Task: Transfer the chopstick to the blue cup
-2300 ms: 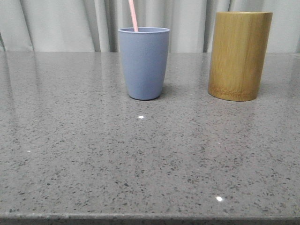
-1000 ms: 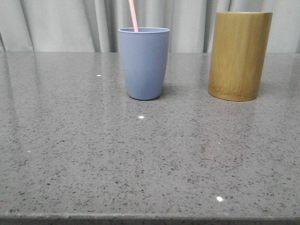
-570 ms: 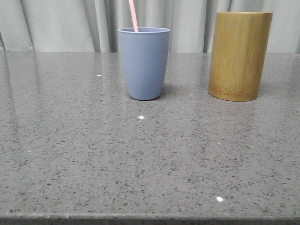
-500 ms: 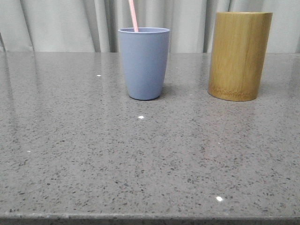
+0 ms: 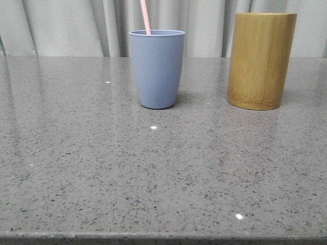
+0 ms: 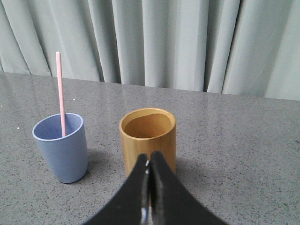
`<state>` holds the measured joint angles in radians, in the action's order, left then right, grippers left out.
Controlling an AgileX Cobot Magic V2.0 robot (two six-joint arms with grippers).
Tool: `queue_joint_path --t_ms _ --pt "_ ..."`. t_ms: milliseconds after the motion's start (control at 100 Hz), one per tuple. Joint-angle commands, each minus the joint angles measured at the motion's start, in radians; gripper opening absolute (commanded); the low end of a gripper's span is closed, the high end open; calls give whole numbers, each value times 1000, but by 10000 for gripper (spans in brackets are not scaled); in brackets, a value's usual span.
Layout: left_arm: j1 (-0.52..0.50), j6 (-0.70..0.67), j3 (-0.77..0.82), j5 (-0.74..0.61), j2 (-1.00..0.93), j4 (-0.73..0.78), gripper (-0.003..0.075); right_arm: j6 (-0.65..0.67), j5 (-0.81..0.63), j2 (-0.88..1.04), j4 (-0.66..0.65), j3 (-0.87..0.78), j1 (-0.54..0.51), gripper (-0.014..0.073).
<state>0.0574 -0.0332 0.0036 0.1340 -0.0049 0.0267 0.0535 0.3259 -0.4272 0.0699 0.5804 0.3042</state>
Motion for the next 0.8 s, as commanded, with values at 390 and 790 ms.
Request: queue_joint_path --t_ms 390,790 --pt "-3 -7 7 -78 -35 2 -19 -4 -85 -5 -7 28 -8 -97" --pt "-3 -7 7 -78 -35 2 -19 -4 -170 -4 -7 -29 -8 -97"
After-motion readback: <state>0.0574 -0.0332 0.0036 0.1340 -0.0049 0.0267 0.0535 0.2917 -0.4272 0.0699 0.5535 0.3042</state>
